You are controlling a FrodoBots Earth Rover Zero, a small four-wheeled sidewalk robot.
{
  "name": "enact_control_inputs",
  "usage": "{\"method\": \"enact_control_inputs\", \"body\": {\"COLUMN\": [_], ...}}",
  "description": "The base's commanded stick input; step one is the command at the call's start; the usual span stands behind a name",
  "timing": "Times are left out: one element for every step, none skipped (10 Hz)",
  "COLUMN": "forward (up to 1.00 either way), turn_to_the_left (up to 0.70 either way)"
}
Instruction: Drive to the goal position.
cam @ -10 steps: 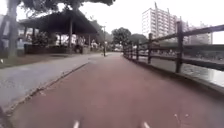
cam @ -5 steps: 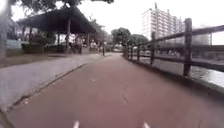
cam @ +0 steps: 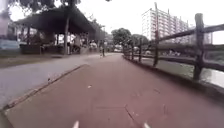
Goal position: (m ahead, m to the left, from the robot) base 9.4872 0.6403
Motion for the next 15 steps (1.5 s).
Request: {"method": "enact_control_inputs", "body": {"forward": [0.7, 0.7, 0.7, 0.7, 0.7, 0.7, 0.7, 0.7, 0.7, 0.7, 0.7, 0.7, 0.7, 0.7, 0.7], "turn_to_the_left": [0.0, 0.0, 0.0, 0.0, 0.0, 0.0, 0.0, 0.0, 0.0, 0.0, 0.0, 0.0, 0.0, 0.0, 0.0]}}
